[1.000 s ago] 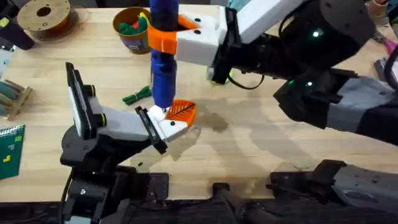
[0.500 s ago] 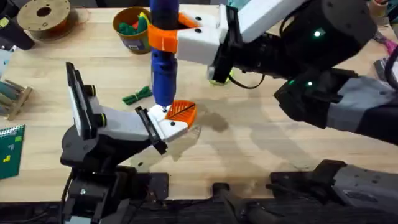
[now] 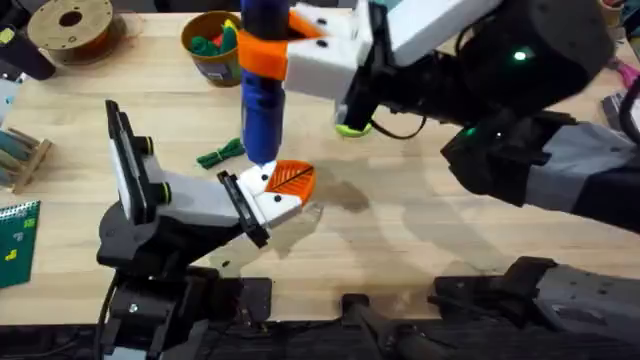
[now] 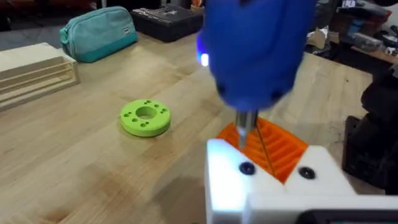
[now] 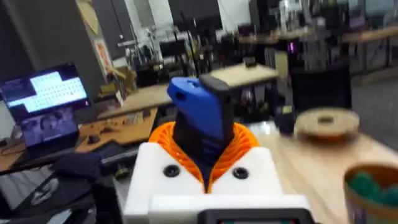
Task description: Pick up the gripper from the table and insert it into the empty holder that is missing its gripper. Then pick up a screw, insert it into the mounting hole, and use the screwdriver to tighten it. Finally, clean up the table by picking up the vegetable and placing it into the bucket.
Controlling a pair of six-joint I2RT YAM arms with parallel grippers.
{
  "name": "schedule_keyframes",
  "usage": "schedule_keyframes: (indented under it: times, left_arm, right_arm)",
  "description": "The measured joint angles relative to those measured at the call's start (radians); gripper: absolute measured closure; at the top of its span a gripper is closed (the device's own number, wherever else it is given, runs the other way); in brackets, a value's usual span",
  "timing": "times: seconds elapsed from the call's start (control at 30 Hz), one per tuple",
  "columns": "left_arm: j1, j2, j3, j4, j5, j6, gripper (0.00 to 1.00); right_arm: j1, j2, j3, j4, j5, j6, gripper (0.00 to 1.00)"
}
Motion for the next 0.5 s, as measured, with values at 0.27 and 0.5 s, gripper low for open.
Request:
schedule_keyframes:
  times: [0.27,0.5]
  left_arm:
    - [0.000,0.000,0.000,0.000,0.000,0.000,0.997]
    - [0.000,0.000,0.000,0.000,0.000,0.000,0.997]
  right_arm:
    - [-0.055,0.000,0.003,0.159,0.027,0.065,0.970]
    - [-0.165,0.000,0.003,-0.116,0.031,-0.174,0.970]
